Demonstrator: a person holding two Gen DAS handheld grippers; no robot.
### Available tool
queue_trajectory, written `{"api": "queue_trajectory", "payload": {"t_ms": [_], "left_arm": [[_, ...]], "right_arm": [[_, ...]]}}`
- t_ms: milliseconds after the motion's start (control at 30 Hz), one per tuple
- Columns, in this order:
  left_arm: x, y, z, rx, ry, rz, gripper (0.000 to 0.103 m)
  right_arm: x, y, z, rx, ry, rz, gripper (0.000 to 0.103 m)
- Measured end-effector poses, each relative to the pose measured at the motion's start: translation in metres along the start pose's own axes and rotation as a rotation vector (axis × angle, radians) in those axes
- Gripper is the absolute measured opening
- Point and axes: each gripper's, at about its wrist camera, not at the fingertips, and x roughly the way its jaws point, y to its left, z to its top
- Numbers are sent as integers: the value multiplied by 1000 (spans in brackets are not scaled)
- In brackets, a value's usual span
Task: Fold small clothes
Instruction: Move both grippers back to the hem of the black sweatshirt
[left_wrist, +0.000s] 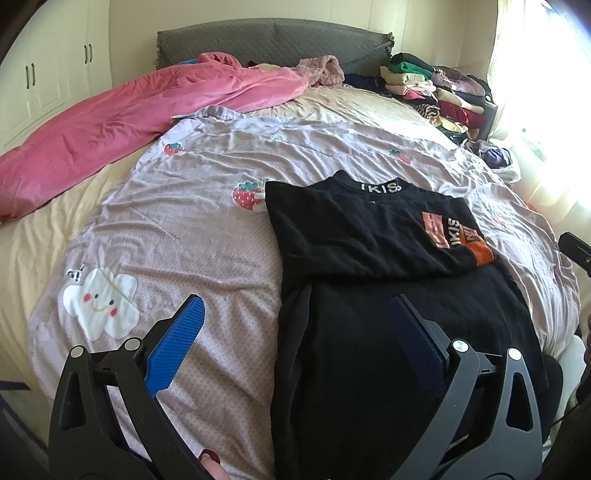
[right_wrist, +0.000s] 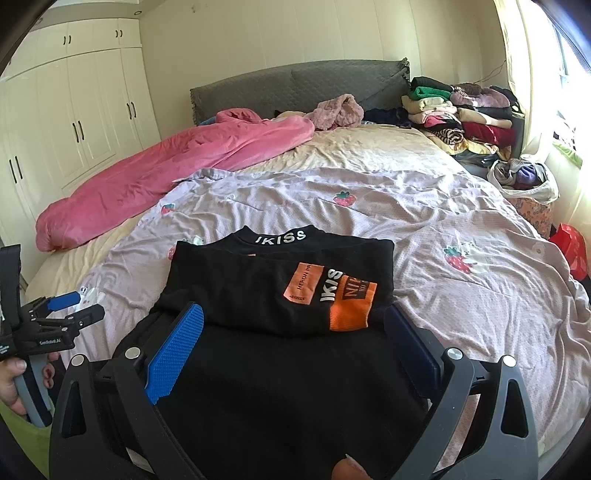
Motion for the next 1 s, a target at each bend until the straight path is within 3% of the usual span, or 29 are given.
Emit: {"api": "queue_trajectory", "payload": {"t_ms": [1000], "left_arm": [[6,21,-64,18,130,-7,94]], "right_arm": [[-14,-25,-57,-9,110,-57,98]]}}
